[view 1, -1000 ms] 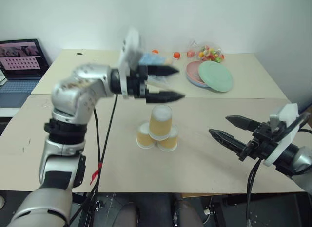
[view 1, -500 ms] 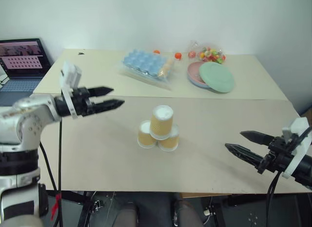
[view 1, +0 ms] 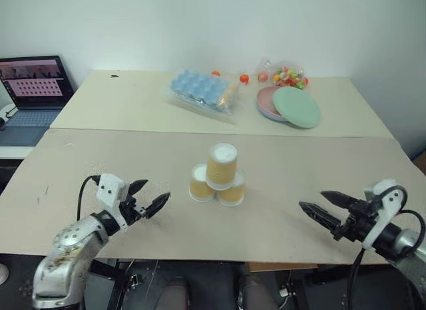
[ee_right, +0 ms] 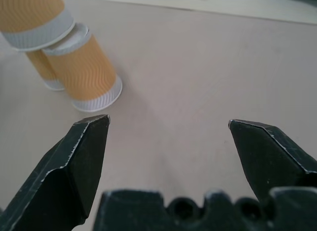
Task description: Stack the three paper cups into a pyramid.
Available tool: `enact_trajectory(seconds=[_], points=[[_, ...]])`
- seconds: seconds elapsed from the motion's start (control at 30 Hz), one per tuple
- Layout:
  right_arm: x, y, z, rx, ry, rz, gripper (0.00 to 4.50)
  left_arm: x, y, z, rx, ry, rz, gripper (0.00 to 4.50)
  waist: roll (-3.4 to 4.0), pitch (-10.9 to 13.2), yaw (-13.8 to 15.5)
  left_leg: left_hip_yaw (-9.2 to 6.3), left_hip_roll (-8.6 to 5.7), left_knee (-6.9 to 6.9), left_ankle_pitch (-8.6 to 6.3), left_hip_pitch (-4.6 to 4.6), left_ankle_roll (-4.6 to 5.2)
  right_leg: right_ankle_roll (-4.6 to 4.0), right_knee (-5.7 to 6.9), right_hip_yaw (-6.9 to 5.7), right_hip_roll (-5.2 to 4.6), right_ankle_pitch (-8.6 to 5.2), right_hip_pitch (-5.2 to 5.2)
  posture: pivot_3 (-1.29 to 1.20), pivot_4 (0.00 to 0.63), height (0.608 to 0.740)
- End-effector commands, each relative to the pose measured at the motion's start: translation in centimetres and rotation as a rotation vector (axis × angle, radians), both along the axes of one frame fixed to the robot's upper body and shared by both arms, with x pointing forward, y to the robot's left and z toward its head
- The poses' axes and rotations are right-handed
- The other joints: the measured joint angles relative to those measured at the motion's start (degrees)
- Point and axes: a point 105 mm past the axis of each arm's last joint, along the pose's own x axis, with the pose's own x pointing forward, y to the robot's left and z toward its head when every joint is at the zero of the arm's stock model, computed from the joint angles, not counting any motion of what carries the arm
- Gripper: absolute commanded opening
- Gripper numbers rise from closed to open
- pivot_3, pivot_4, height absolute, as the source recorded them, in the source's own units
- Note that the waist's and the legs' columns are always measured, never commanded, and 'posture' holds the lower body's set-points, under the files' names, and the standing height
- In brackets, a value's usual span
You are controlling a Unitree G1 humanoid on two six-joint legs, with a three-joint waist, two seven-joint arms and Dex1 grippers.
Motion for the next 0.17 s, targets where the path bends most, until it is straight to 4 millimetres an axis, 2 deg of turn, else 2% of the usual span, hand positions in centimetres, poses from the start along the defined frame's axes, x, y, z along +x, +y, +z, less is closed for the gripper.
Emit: enact_trajectory(seconds=[0.03,0.17], points=[[0.2,1.5,1.5,-0.005,-0.098,-0.031,4.50,1.4,0.1,0.6,0.028,-0.095,0.121,4.42,-0.01,0.0,0.0,-0.02,0.02,0.00,0.00,-0.02,0.00,0.07,0.00,0.00,0.06,0.04,-0.01,0.00,0.150,0.736],[0.0,2.3,1.1,0.006,-0.090,-0.040,4.50,1.7,-1.0,0.4,0.036,-0.112,0.098,4.42,0.00,0.0,-0.1,-0.02,0.03,0.00,0.00,-0.09,0.00,0.07,-0.02,0.00,0.07,0.07,-0.06,0.00,0.150,0.736]])
